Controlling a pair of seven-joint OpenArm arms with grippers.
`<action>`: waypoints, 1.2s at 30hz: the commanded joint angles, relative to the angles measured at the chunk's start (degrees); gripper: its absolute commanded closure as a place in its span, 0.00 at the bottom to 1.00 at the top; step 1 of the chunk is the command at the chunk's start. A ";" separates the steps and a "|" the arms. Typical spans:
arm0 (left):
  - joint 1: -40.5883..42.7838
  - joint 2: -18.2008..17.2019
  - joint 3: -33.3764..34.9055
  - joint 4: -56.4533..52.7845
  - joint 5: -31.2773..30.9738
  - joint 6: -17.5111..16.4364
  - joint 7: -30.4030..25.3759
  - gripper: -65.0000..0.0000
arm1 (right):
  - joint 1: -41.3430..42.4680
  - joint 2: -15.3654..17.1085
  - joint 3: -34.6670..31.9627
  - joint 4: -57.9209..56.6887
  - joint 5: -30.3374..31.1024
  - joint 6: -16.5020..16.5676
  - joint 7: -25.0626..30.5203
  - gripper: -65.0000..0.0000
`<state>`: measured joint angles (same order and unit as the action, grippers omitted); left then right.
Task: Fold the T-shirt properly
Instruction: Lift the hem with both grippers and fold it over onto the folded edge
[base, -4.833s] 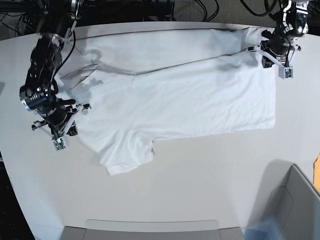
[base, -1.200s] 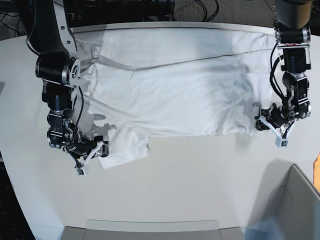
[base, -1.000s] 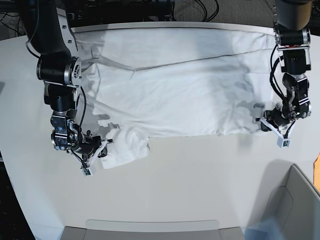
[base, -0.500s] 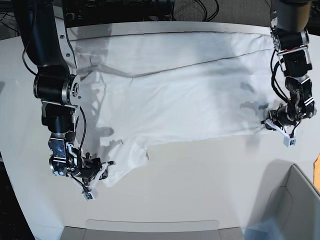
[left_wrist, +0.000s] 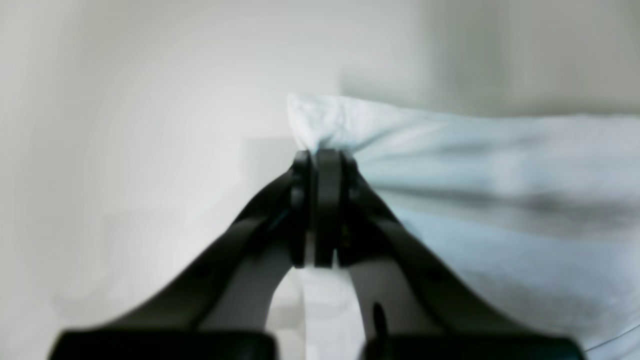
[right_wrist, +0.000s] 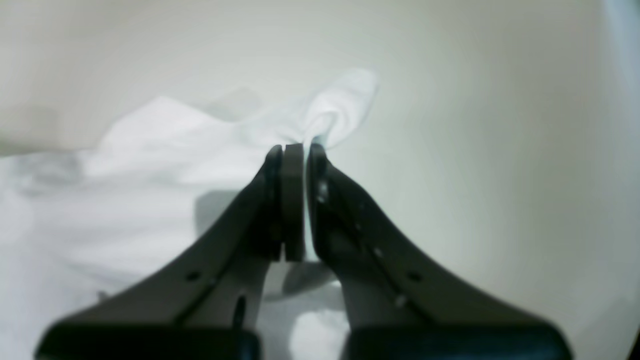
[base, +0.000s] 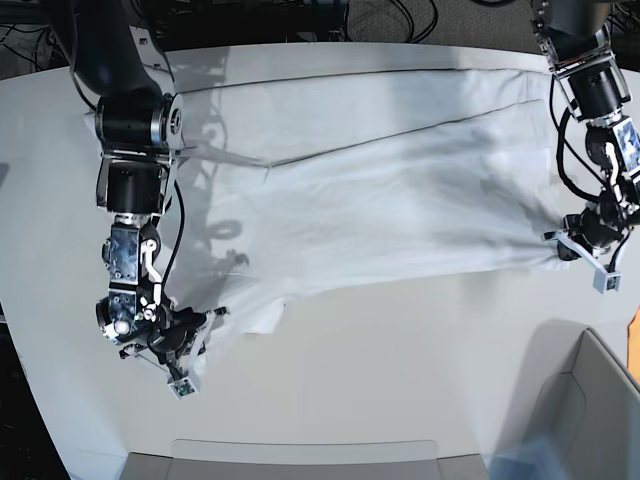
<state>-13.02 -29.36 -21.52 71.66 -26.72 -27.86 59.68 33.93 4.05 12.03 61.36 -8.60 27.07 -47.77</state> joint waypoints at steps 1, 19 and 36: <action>-0.04 -1.10 -1.03 1.88 0.04 0.03 0.23 1.00 | 0.75 0.21 0.14 3.91 0.12 0.14 -0.10 1.00; 17.46 3.65 -6.57 20.17 0.04 0.03 4.89 1.00 | -16.75 2.41 0.85 34.94 0.12 8.05 -19.18 1.00; 25.98 7.43 -10.17 33.35 0.04 -0.14 11.75 1.00 | -28.97 4.69 0.85 54.37 -0.06 11.13 -30.69 1.00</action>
<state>13.13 -21.12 -31.18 103.92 -26.98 -28.12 71.90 4.01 8.03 12.58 114.72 -7.60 37.67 -77.80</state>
